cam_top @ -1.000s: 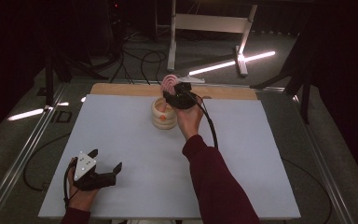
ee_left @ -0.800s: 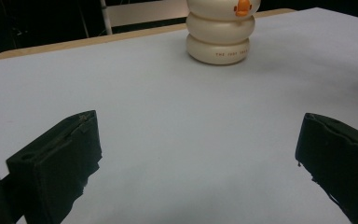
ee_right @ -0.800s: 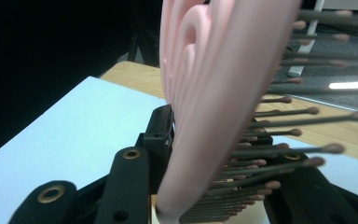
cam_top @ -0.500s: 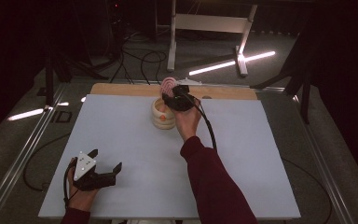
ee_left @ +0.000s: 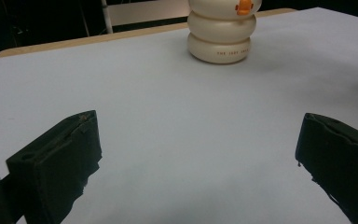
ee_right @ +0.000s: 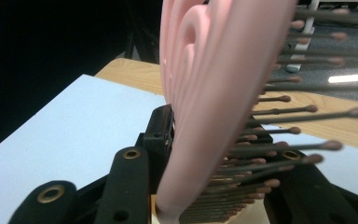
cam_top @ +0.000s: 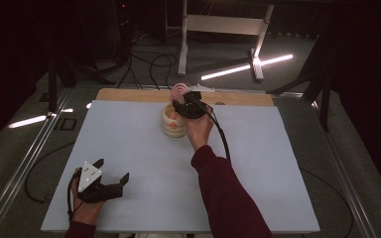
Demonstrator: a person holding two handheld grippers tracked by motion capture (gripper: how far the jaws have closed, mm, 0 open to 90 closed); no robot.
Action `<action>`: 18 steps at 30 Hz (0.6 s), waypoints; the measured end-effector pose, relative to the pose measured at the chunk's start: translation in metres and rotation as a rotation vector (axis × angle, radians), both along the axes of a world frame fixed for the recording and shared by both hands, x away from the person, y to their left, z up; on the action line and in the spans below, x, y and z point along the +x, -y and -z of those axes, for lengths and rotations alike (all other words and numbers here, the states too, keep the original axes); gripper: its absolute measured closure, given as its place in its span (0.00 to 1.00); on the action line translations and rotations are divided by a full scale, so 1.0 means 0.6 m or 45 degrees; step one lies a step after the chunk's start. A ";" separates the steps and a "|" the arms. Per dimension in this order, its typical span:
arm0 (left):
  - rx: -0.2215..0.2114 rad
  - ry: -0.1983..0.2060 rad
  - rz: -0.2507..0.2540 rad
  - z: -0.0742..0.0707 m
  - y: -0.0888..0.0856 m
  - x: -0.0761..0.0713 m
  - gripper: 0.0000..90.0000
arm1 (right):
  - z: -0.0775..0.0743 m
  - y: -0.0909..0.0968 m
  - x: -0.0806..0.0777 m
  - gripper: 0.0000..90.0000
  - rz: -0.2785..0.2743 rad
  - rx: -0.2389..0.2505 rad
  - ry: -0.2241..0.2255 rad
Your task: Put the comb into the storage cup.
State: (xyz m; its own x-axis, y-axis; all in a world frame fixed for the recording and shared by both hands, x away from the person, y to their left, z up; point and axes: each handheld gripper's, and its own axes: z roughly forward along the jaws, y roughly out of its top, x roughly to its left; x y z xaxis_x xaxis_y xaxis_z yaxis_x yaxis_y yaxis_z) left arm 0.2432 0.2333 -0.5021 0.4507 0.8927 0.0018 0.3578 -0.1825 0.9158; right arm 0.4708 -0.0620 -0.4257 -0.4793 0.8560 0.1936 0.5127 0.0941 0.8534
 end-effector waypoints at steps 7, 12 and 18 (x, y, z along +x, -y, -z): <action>-0.002 -0.002 0.002 0.001 0.001 0.000 0.01 | 0.003 0.004 0.003 0.71 -0.001 0.026 -0.012; 0.000 -0.004 0.005 0.001 0.002 0.000 0.01 | 0.006 0.012 0.004 0.71 0.001 0.055 -0.027; 0.000 -0.005 0.006 0.001 0.003 0.001 0.01 | 0.007 0.019 0.007 0.70 -0.012 0.061 -0.044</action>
State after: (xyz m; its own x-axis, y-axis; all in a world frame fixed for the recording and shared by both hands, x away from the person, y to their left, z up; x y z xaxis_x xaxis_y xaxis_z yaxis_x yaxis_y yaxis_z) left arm 0.2436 0.2312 -0.5029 0.4547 0.8906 0.0002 0.3605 -0.1842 0.9144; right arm 0.4748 -0.0736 -0.4297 -0.4794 0.8409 0.2510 0.5415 0.0583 0.8387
